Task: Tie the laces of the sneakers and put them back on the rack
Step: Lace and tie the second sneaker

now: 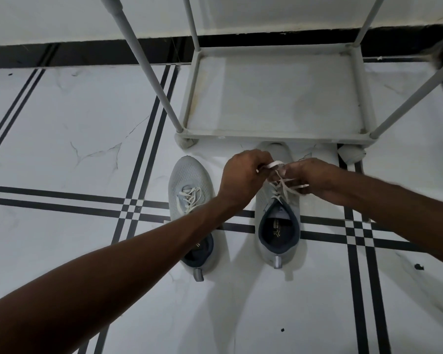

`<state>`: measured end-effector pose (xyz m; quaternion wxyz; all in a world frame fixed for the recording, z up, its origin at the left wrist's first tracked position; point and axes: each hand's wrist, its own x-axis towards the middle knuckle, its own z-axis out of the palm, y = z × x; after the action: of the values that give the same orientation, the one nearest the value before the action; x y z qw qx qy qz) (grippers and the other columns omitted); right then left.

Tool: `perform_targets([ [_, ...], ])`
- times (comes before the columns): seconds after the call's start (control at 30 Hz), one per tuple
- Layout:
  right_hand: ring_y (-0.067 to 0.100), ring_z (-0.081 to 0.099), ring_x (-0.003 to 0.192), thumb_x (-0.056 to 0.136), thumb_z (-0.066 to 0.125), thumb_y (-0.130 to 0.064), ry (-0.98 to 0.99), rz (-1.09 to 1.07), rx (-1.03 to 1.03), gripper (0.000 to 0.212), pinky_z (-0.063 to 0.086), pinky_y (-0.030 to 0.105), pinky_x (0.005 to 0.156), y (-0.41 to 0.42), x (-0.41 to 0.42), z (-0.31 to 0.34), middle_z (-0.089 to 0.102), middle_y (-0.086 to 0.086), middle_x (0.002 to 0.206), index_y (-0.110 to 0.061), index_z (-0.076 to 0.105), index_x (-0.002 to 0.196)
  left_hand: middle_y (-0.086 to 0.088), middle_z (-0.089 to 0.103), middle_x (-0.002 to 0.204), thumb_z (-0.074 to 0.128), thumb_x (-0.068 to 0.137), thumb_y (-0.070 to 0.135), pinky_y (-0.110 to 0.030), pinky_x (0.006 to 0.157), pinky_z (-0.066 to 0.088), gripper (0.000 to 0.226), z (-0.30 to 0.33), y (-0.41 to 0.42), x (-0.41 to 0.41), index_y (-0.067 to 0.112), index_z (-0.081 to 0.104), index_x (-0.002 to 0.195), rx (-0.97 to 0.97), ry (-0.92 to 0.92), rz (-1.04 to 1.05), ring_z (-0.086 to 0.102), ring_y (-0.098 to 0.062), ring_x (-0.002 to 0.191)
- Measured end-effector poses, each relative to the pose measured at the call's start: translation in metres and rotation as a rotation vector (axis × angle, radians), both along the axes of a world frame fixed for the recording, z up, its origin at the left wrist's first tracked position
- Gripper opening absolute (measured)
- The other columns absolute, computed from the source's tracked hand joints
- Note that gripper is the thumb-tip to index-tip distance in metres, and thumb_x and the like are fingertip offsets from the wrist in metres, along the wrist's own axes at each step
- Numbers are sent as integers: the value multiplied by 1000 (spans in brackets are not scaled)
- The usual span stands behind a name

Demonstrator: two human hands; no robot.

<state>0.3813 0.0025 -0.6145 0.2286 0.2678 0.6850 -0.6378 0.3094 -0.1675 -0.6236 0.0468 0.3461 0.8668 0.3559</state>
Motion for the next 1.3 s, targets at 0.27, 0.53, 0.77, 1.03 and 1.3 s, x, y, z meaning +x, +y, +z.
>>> perform_targets([
  [0.27, 19, 59, 56, 84, 58, -18, -6, -330, 506, 28, 49, 29, 59, 24, 13, -17, 68, 15, 69, 3, 66, 68, -13, 74, 67, 65, 95, 22, -33, 59, 61, 30, -27, -45, -12, -3, 75, 80, -246, -810, 375, 65, -19, 50],
  [0.53, 29, 72, 80, 89, 67, -16, -8, -353, 193, 21, 57, 42, 86, 19, 35, -30, 72, 20, 76, 3, 68, 80, -10, 68, 113, 71, 88, 34, -38, 86, 51, 40, -31, -28, -3, 10, 62, 119, -369, -246, 178, 63, -26, 103],
  [0.77, 17, 52, 56, 92, 62, -35, 288, 44, 797, 36, 38, 27, 55, 14, 27, -17, 53, -5, 54, -11, 62, 65, -11, 77, 97, 72, 84, 15, -34, 79, 54, 15, -31, -11, 14, 10, 76, 98, -401, -330, -60, 70, -29, 90],
  [1.03, 28, 61, 97, 86, 65, -25, 391, 489, 1154, 19, 45, 40, 85, 14, 40, -40, 76, 0, 99, -22, 76, 101, -4, 78, 81, 79, 81, 30, -37, 77, 56, 17, -33, -13, 2, 17, 81, 93, -317, -365, -86, 72, -20, 78],
  [1.3, -5, 55, 68, 78, 78, -5, 392, 308, 735, 15, 46, 19, 66, -3, 37, -34, 65, -15, 77, -17, 76, 87, -3, 77, 73, 80, 79, 26, -38, 69, 55, 12, -34, -9, 4, 16, 79, 85, -301, -228, -132, 71, -19, 70],
])
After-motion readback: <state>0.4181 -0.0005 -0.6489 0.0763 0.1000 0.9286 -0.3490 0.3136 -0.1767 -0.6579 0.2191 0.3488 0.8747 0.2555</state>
